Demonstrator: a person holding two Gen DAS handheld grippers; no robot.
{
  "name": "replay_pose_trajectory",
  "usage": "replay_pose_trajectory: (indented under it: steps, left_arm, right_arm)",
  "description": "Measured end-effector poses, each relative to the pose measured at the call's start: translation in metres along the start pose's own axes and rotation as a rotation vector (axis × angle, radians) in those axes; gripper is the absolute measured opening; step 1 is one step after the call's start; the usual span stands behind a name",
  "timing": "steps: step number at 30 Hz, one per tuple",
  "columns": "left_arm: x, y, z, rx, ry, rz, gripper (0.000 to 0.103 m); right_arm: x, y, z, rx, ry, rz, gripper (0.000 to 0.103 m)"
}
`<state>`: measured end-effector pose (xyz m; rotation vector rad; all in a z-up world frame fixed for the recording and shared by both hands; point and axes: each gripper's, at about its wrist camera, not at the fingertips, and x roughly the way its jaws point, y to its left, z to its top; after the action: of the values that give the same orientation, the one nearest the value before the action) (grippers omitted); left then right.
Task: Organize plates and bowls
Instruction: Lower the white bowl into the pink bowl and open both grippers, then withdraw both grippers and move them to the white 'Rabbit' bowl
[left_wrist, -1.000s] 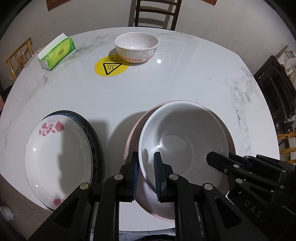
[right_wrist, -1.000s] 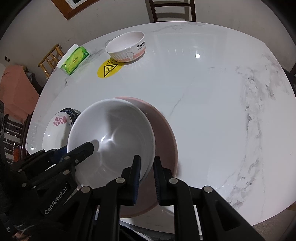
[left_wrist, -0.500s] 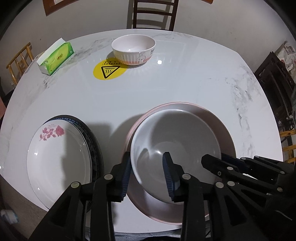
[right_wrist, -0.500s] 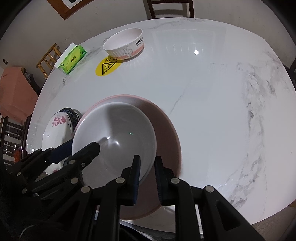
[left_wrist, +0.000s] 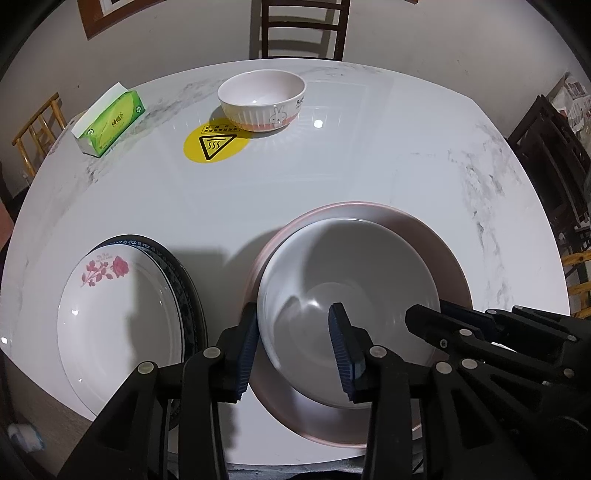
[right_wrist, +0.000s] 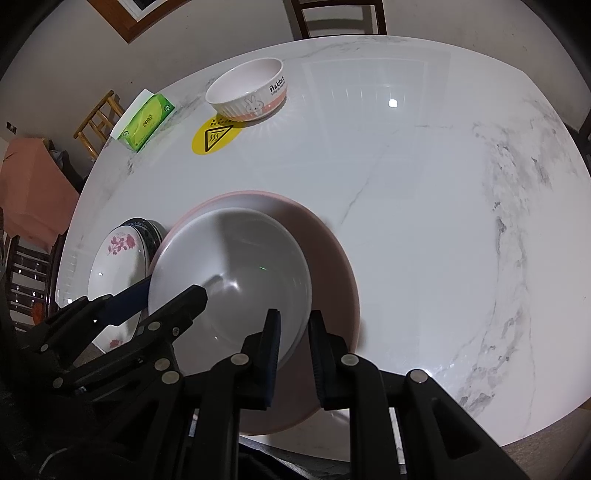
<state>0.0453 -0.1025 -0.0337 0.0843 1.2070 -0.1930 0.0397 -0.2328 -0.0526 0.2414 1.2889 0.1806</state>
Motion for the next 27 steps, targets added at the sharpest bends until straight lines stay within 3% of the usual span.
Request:
replay_pose_trajectory:
  steps: [14,18,21,27]
  left_arm:
    - [-0.002,-0.003,0.0,0.042,-0.023,0.013,0.038]
    - [-0.01,-0.002,0.002,0.05,-0.055,0.014,0.042]
    - [-0.017,-0.002,0.003,0.061,-0.097,0.055,0.054]
    - [-0.025,-0.004,0.003,0.088,-0.139,0.072,0.056]
  right_arm:
    - [-0.005,-0.003,0.0,0.007,-0.003,0.013,0.018]
    - [-0.01,-0.003,0.0,0.006,-0.018,0.014,0.018]
    - [-0.017,-0.003,0.0,-0.003,-0.037,0.002,0.018]
    - [-0.023,-0.005,-0.001,-0.001,-0.053,0.023,0.018]
